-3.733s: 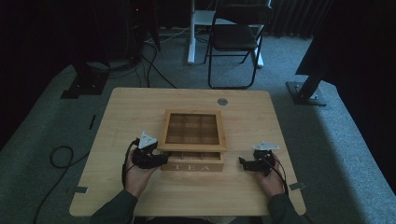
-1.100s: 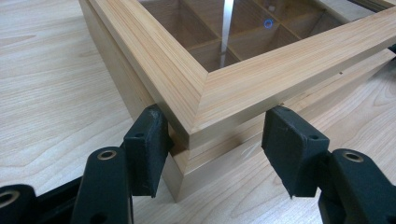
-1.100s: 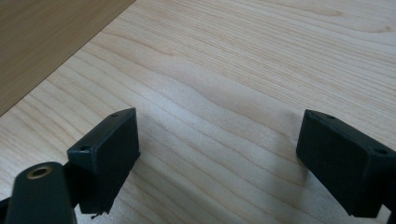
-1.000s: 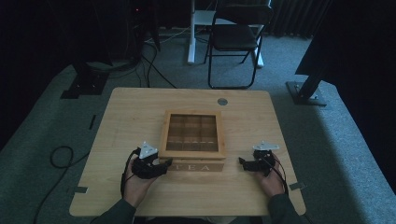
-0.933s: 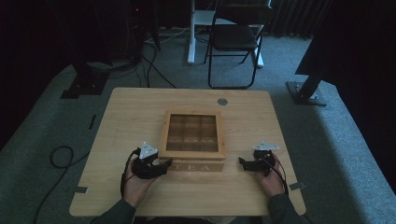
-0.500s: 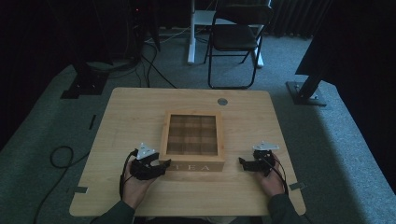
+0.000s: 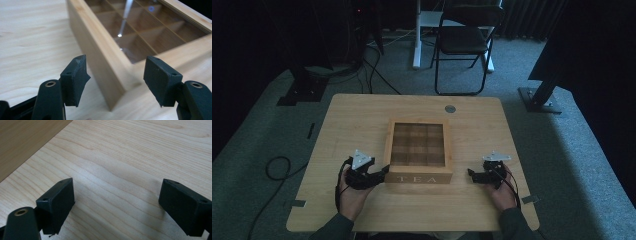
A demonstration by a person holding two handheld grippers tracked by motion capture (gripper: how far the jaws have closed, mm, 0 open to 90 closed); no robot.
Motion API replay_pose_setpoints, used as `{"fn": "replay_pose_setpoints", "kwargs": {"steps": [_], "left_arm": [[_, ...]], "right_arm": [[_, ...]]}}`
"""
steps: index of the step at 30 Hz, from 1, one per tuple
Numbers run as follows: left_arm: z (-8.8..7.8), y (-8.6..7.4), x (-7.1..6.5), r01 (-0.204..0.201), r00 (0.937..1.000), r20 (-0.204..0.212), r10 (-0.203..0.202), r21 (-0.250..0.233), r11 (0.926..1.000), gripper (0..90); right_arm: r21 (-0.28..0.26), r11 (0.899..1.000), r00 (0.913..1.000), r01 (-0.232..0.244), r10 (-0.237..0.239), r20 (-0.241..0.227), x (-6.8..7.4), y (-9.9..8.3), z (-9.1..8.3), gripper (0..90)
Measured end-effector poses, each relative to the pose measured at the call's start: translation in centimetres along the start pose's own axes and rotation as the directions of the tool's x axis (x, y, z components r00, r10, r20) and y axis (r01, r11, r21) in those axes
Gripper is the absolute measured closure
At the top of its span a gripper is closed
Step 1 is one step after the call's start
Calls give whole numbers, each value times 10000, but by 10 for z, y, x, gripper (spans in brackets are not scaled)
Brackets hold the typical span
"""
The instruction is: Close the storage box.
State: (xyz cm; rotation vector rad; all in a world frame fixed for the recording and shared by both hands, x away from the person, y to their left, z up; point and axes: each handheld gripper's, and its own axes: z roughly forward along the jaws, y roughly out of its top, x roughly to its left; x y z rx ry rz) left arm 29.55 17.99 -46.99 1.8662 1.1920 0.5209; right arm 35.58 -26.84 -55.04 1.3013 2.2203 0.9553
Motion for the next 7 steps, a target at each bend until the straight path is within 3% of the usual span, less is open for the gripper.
{"fn": "replay_pose_setpoints", "kwargs": {"steps": [7], "left_arm": [[-1,-2,16,289,9956,-888,-307,-207,9994,340]], "right_arm": [[-4,10000,10000,7,-7,2,0,0,0,128]]}}
